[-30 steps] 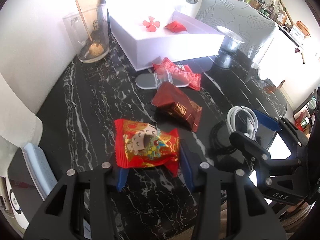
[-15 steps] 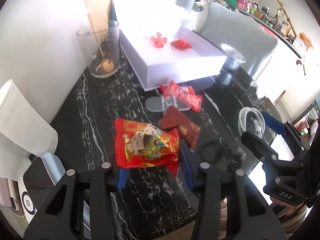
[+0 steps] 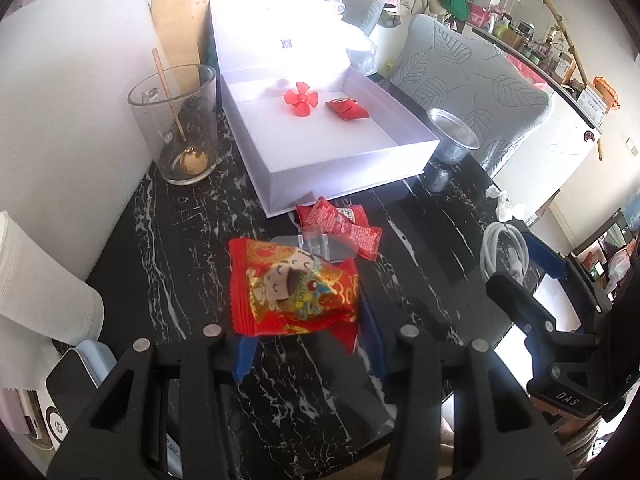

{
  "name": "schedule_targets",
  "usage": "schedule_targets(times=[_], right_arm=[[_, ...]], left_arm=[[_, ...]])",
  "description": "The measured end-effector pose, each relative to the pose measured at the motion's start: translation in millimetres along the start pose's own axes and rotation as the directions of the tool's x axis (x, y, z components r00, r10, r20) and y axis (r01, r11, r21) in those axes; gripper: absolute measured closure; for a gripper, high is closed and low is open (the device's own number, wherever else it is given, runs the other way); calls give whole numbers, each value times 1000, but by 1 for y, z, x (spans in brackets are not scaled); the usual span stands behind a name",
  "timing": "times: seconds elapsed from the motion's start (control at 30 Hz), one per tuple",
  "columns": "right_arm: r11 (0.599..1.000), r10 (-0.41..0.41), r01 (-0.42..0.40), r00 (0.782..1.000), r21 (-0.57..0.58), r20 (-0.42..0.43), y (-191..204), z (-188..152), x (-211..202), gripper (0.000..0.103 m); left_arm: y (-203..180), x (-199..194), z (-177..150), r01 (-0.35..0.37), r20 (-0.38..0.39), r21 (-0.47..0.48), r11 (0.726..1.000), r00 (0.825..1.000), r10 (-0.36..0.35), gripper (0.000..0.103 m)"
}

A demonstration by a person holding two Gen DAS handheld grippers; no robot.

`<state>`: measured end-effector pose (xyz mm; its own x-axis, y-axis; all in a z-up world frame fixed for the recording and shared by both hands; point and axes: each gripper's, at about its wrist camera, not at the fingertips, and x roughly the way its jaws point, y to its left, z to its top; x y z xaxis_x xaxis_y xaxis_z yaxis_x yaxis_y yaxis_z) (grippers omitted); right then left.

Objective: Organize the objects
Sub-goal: 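Carry the cartoon red packet with the left gripper to the box while the right carries the cable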

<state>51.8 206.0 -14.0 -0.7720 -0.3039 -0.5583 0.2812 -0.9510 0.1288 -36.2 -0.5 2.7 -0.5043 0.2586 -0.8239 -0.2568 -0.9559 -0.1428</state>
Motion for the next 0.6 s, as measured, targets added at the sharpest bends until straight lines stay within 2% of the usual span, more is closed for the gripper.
schedule_targets(times=[0.4, 0.6], right_arm=[[998, 18, -18, 1000, -57, -5, -12, 25, 28, 24], [998, 26, -27, 1000, -50, -9, -19, 36, 39, 24]], left_arm=[[2, 17, 32, -12, -7, -5, 1000, 1000, 12, 60], [-2, 26, 47, -6, -5, 12, 1000, 1000, 6, 60]])
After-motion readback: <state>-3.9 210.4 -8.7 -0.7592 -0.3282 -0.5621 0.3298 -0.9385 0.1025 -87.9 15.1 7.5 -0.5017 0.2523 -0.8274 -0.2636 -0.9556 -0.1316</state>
